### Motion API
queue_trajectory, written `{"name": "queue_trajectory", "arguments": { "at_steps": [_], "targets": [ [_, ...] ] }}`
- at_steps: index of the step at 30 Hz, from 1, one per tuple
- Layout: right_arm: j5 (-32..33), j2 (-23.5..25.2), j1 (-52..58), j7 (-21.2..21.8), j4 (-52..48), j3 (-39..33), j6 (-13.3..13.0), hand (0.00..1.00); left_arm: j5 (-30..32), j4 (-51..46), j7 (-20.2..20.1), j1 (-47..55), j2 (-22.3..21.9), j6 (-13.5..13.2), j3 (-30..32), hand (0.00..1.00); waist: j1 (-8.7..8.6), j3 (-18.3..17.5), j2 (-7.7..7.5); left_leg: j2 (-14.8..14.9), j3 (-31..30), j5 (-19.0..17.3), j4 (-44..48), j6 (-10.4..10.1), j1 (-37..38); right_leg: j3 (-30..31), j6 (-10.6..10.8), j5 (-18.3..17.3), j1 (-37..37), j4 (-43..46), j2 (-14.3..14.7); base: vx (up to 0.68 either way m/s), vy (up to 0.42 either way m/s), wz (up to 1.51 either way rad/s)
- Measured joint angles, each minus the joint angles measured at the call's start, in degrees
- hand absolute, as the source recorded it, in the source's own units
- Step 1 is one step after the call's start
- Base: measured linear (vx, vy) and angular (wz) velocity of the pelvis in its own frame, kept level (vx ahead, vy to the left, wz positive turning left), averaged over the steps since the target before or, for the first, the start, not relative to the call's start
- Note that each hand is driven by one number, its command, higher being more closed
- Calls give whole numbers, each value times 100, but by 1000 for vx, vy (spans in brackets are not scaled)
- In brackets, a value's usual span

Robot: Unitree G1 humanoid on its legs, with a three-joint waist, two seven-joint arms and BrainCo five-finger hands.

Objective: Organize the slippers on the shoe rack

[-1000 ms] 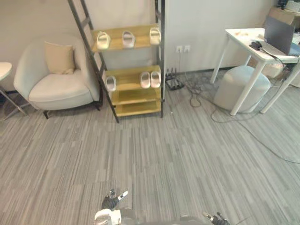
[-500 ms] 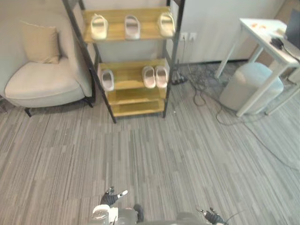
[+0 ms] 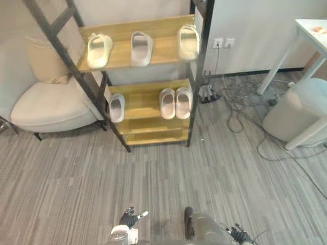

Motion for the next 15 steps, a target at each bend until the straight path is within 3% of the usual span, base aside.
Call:
{"name": "queue_trajectory", "arguments": {
  "at_steps": [1,3,4,7,9,10,11,12,13,14,15],
  "targets": [
    [1,5,1,-1,-1,-1,0,0,0,-32,-2,0,-3,-3,11,0,6,4,-8,53,91,-41,207,59,-90,-1,-5,-21,126,-75,21,333,-122,3],
    [16,51,3,0,-36,-5,1,0,0,-210,-4,-10,-48,-18,-31,0,50,-10,-56,147,580,-281,411,433,-646,20,53,-110,706,-506,38,319,-70,-1],
    [16,45,2,4,-37,-7,-4,0,0,-216,-5,-22,-56,-33,-58,0,54,-10,-57,127,630,-328,289,468,-737,23,49,-101,776,-577,31,239,-22,-10],
    [43,74,-59,1,61,-16,7,0,7,-208,-11,-134,-15,-50,-298,0,164,18,-146,-388,637,-415,-1640,539,-1002,164,100,-123,1108,-825,-171,234,65,-26],
    [45,90,-43,-1,101,-14,4,0,7,-196,-4,-165,13,-79,-515,0,179,23,-183,-795,371,163,-3403,526,-992,241,259,-199,1293,-1010,-311,286,153,-20],
    [44,71,-35,-3,108,-10,5,0,5,-190,1,-173,11,-92,-586,0,183,17,-162,-825,309,365,-3712,524,-1014,272,318,-231,1332,-1047,-305,389,222,-29],
    [43,54,-31,-18,169,5,7,0,0,-169,4,-190,17,-106,-654,0,243,6,-143,-834,252,1068,-3849,645,-963,371,468,-328,1488,-1087,-296,351,196,-29],
    [37,81,-45,-25,223,6,7,0,0,-133,1,-209,36,-105,-682,0,255,-28,-187,-928,260,1140,-3830,943,-936,437,542,-392,1551,-1099,-353,426,232,-21],
    [23,199,-43,-23,260,18,4,0,1,-46,-5,-269,172,-101,-730,0,232,-107,-439,-1158,300,967,-3799,1051,-918,444,703,-522,1548,-1031,-600,283,145,2],
    [12,283,-44,-27,267,10,-1,0,1,2,-9,-308,235,-103,-833,0,237,-142,-587,-1304,334,772,-3760,1115,-934,444,790,-618,1501,-833,-757,345,168,6],
    [-1,288,-49,-20,270,12,3,0,0,43,-14,-334,240,-101,-878,0,247,-156,-611,-1369,360,652,-3715,1163,-903,475,853,-655,1365,-469,-846,412,248,-6]
  ]
}}
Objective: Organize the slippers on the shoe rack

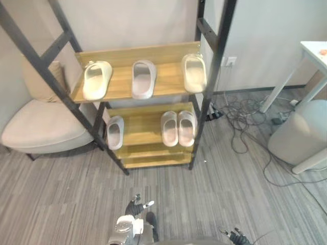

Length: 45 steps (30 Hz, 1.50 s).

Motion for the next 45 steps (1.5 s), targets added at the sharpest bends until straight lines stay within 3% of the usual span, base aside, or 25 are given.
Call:
{"name": "queue_trajectory", "arguments": {
  "at_steps": [1,4,6,9,10,11,15,17,21,26,30,36,41,45],
  "targets": [
    [-13,-6,-24,23,-2,6,2,0,-5,75,-2,-17,-3,2,-97,0,23,6,39,-76,55,-160,0,91,247,154,126,-40,-553,1486,-110,409,273,-8],
    [-21,-30,-9,27,3,3,7,0,-4,199,-5,-13,107,25,-337,0,4,26,65,-200,46,-391,-53,169,839,109,355,-123,-1073,3144,-314,335,207,8],
    [-23,-46,4,30,1,36,5,0,-2,273,-3,17,223,67,-383,0,-54,10,87,-208,-21,-412,-331,168,1239,-287,189,-332,-1273,3321,-377,369,131,20],
    [-30,-55,-29,31,-3,20,6,0,-5,307,1,70,329,107,-380,0,-90,10,110,-154,-224,-465,-393,74,1409,-578,-8,-376,-1591,2048,-238,304,-7,37],
    [-35,-48,-21,32,-3,24,10,0,1,304,-3,95,352,106,-373,0,-84,-17,87,-159,-272,-495,-370,26,1413,-593,-157,-103,-1553,1394,-174,282,-95,40],
    [-42,-15,-8,37,12,23,12,0,4,331,13,86,379,111,-361,0,-65,-43,-19,-216,-348,-602,-360,-94,1487,-604,-216,478,-1499,864,-162,262,-119,34],
    [-57,-258,23,32,107,-36,6,0,55,343,-5,266,127,107,-193,0,-47,-247,461,119,-335,-688,-381,-221,1614,-685,-322,748,-912,-27,208,241,-126,-4],
    [-58,-277,57,30,110,-55,2,0,58,392,-7,278,71,108,-158,0,-84,-283,520,162,-339,-685,-381,-225,1621,-688,-310,861,-736,-381,299,146,-90,-5],
    [-49,-216,65,27,109,-89,-13,0,126,409,-12,258,102,106,-142,0,-82,-265,477,176,-429,-679,-365,-222,1604,-769,-286,1158,-383,-1045,385,27,-18,7],
    [-20,-147,8,25,177,-28,-29,0,149,374,-4,126,266,84,-143,0,15,-80,213,25,-495,-679,378,-221,1177,-865,-224,1260,-289,-1197,227,-63,18,20],
    [-18,-160,-29,24,218,1,-36,0,155,377,-4,129,271,78,-149,0,34,-71,227,38,-473,-678,399,-219,1101,-837,-232,1381,-298,-1316,238,-73,58,-3],
    [-21,-171,-33,9,91,75,-50,0,228,432,0,95,246,83,-381,0,-57,-94,316,174,-459,-587,-599,-128,1318,-777,-317,1744,-462,-1684,485,-88,3,-5],
    [-42,-221,213,-142,-909,549,-69,0,294,430,36,83,251,82,-429,0,-90,-91,291,189,-125,-517,-697,-161,1327,-424,-360,1921,-622,-1735,529,-100,-9,-37],
    [-647,-86,975,-233,-3066,904,-100,0,449,422,121,88,241,81,-495,0,-237,-107,273,251,181,-562,-692,-232,1340,-99,-347,1973,-756,-1734,621,-36,-32,-41]
  ]
}}
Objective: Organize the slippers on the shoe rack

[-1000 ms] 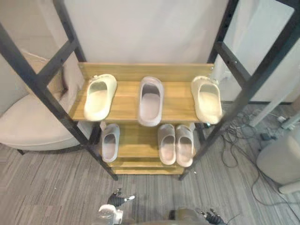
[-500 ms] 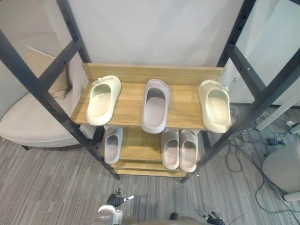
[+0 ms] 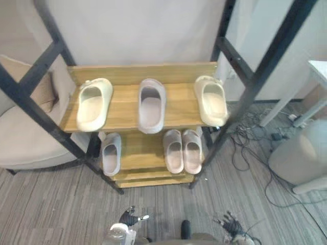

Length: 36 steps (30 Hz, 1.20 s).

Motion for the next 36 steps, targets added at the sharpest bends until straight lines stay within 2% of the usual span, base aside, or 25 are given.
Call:
{"name": "queue_trajectory", "arguments": {
  "at_steps": [3,5,8,11,16,20,26,30,36],
  "targets": [
    [-520,104,644,-126,-1403,-56,-6,0,51,-33,57,42,-25,-8,2,0,-79,-17,25,25,108,-37,-2,-59,52,105,0,0,-20,3,39,22,-31,-25],
    [-889,166,1127,-161,-2684,-289,-14,0,59,-117,129,133,-37,-19,2,0,-102,-45,52,76,278,-55,6,-83,99,261,-10,-13,-80,127,101,47,-13,-33],
    [-1185,252,1368,-261,-3809,-620,-46,0,161,-121,130,205,-28,-25,9,0,-198,-104,12,120,443,-87,1,-119,188,409,-32,-109,-161,321,167,50,-14,-29],
    [-1542,339,1661,-363,-4842,-744,-80,0,166,-240,106,226,-128,-64,2,0,-235,-134,-12,121,507,-106,2,-108,219,496,-41,-344,-388,763,189,27,-10,-18],
    [-2085,333,1677,-438,-5948,-1153,-189,0,170,-288,83,238,-257,-101,-76,0,-268,-147,-20,60,670,-136,5,-59,286,690,-7,-488,-578,1143,188,-13,29,-20],
    [-2182,272,1431,-553,-6270,-1329,-329,0,197,-283,-23,237,-247,-153,-296,0,-287,-150,-25,19,728,-164,6,-12,351,801,5,-493,-579,1196,184,-44,42,-13],
    [-2039,-479,654,-446,-6286,-731,-508,0,301,-209,-151,206,-238,-214,-633,0,-291,-256,13,-88,523,-160,0,61,259,681,61,-476,-594,1186,43,-37,31,14],
    [-1865,-820,44,-266,-6241,-417,-538,0,344,-204,-256,174,-250,-212,-687,0,-158,-341,65,-143,289,-104,6,140,259,487,72,-471,-526,1162,-52,32,22,30],
    [-1370,-1099,-790,-88,-5747,-99,-583,0,387,-204,-292,131,-243,-207,-795,0,-23,-371,41,-213,-55,-55,-10,220,231,189,141,-425,-301,970,-192,1,11,28]
  ]
}}
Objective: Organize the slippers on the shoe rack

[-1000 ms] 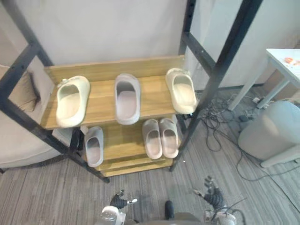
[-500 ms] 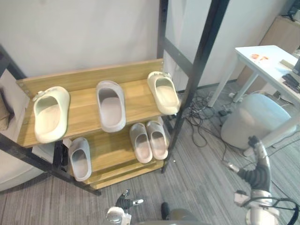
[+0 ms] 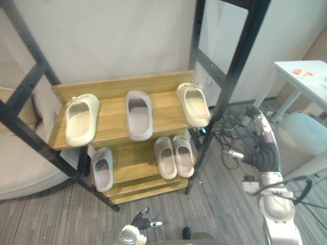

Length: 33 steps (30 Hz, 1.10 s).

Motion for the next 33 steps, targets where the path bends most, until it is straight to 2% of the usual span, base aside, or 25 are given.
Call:
{"name": "queue_trajectory", "arguments": {
  "at_steps": [6,7,11,14,21,23,33],
  "targets": [
    [499,-247,-892,51,690,272,3,0,3,38,-84,-11,32,6,-1,0,57,-66,-106,-52,-306,57,-23,54,-61,-299,29,43,166,-207,-62,8,-9,26],
    [531,-262,-1077,65,859,337,6,0,4,37,-85,-13,32,7,-1,0,110,-81,-117,-49,-322,57,-25,53,-73,-316,28,43,168,-225,-61,20,-16,11],
    [533,-295,-1478,55,1429,359,33,0,3,31,-92,-26,42,7,-2,0,174,-72,-146,-49,-498,65,-28,43,-116,-497,28,64,273,-369,-73,27,-31,23],
    [535,-463,-2087,-23,2152,415,135,0,1,2,-95,-77,56,9,-2,0,274,-43,-181,-30,-596,83,-52,17,-178,-605,8,85,285,-482,-56,35,-42,16],
    [668,-646,-3349,-119,3582,760,353,0,-8,-41,-89,-94,118,17,-2,0,340,-18,-219,-6,-726,94,-88,0,-290,-740,-17,105,266,-647,-16,56,-46,9],
    [667,-647,-3626,-139,3903,806,392,0,-13,-88,-82,-93,121,19,-2,0,406,-16,-221,-5,-741,94,-85,0,-325,-747,-32,115,265,-695,-14,57,-28,6],
    [666,-614,-4476,-238,4811,1052,481,0,-118,-330,-69,-102,180,11,1,0,611,147,-317,-6,-843,94,-77,0,-385,-794,-33,116,272,-752,-26,16,-28,5]
  ]
}}
